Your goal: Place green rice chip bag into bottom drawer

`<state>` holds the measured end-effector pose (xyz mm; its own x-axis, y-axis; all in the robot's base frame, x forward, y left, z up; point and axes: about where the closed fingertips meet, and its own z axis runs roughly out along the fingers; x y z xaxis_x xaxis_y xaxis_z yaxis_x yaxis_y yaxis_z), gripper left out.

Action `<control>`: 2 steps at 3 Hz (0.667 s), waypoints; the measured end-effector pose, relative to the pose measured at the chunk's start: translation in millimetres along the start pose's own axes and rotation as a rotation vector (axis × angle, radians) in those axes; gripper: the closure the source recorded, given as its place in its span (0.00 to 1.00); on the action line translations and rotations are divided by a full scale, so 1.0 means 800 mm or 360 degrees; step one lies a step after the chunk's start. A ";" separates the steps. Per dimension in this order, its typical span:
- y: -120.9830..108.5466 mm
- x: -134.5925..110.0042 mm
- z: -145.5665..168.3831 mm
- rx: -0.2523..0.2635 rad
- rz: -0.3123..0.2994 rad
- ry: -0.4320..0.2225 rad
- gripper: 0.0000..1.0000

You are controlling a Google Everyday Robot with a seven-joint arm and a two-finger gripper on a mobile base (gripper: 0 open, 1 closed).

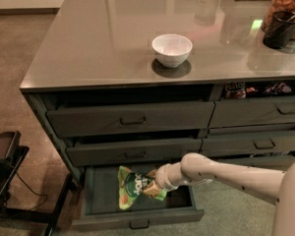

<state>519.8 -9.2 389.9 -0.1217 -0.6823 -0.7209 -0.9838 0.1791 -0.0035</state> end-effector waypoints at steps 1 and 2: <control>-0.011 0.006 0.009 0.0013 0.0025 -0.0013 1.00; -0.009 0.019 0.018 0.0002 -0.0009 0.0016 1.00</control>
Offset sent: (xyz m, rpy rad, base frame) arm 0.0051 -0.0083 -0.0369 -0.0424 -0.0174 0.0256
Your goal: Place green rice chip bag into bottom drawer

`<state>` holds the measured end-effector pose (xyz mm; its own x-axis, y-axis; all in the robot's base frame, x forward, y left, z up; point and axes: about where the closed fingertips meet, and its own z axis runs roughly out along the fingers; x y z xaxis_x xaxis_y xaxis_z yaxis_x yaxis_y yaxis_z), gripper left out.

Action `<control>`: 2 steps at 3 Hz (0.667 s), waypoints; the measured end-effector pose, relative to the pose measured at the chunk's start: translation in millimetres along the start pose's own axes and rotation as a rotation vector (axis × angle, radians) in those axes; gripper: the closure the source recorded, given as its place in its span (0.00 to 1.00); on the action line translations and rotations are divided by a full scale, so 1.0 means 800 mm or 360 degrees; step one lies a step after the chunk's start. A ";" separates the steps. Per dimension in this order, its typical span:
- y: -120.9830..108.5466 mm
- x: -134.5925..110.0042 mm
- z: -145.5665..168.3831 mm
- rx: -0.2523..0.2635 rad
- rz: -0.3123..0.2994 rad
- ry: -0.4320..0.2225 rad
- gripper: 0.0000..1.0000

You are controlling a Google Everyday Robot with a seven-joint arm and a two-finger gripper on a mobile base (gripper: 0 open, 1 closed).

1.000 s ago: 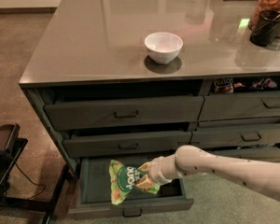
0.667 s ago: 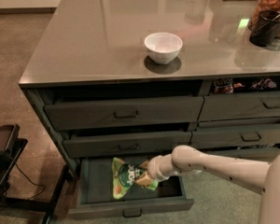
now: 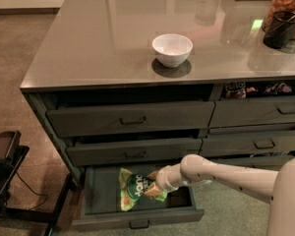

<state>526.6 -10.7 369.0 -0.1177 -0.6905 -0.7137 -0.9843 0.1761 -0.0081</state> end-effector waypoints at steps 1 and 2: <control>-0.006 0.035 0.030 -0.0028 -0.0058 0.0050 1.00; -0.020 0.071 0.061 -0.0032 -0.0072 0.0046 1.00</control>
Offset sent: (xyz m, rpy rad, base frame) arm 0.0373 -0.0185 -0.1240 -0.0281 -0.0267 0.0413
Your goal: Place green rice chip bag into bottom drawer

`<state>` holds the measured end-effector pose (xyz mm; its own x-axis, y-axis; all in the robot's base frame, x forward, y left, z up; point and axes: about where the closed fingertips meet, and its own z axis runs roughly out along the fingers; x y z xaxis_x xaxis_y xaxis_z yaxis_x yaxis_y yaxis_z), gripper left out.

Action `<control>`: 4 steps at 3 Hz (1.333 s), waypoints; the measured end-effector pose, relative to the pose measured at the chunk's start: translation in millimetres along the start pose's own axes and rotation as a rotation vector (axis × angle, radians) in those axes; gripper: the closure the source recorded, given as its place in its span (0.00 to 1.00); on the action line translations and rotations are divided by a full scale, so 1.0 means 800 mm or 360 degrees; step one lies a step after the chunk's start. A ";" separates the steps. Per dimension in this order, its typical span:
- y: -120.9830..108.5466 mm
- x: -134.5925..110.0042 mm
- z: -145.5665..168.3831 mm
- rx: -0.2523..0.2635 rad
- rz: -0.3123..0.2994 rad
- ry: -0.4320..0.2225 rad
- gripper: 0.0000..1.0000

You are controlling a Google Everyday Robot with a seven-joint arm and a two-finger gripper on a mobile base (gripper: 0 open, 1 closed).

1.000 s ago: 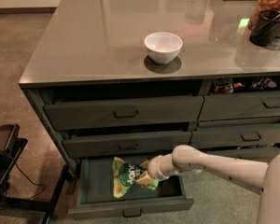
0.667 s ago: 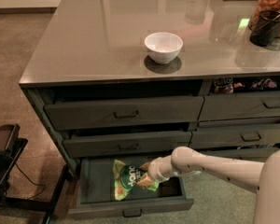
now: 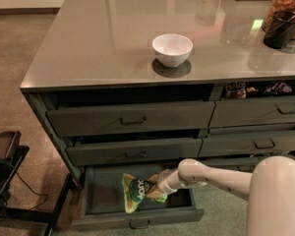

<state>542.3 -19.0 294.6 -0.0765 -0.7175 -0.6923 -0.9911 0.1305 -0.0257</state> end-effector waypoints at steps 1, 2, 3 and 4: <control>-0.019 0.030 0.027 0.0017 0.0003 -0.0022 1.00; -0.038 0.052 0.052 0.0034 0.0005 -0.0050 1.00; -0.050 0.069 0.076 0.0026 0.0006 -0.0065 1.00; -0.076 0.076 0.075 0.0078 0.0014 -0.0064 0.87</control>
Offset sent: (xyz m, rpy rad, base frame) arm 0.0567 -0.0109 -0.0911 0.0489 -0.0358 -0.0326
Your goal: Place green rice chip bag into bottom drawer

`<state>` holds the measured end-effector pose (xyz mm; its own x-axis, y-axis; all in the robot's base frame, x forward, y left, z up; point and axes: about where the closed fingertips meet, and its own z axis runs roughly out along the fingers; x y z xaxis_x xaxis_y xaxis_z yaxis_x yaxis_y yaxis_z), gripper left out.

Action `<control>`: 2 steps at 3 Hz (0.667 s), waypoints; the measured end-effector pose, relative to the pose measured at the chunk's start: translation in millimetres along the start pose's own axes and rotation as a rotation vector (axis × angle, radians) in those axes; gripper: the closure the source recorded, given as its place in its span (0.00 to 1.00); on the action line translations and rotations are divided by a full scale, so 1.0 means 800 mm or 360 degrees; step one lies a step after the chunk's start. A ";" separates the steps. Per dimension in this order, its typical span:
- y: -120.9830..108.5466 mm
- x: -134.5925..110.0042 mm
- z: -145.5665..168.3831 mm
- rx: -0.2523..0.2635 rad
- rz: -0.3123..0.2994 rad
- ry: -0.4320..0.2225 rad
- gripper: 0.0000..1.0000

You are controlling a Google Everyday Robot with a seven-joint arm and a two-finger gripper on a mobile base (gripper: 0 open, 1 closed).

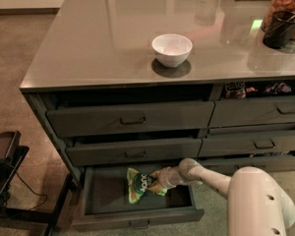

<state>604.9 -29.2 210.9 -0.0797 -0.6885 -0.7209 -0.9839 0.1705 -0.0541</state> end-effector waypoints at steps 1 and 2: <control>0.002 -0.001 0.000 -0.0005 -0.0001 0.0000 0.64; 0.002 -0.001 0.000 -0.0005 -0.0001 0.0000 0.40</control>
Offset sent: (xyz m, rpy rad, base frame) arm -0.0017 0.0011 0.0004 0.0004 0.0015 0.0028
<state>603.1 -28.0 211.3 -0.0787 -0.6885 -0.7209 -0.9845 0.1675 -0.0525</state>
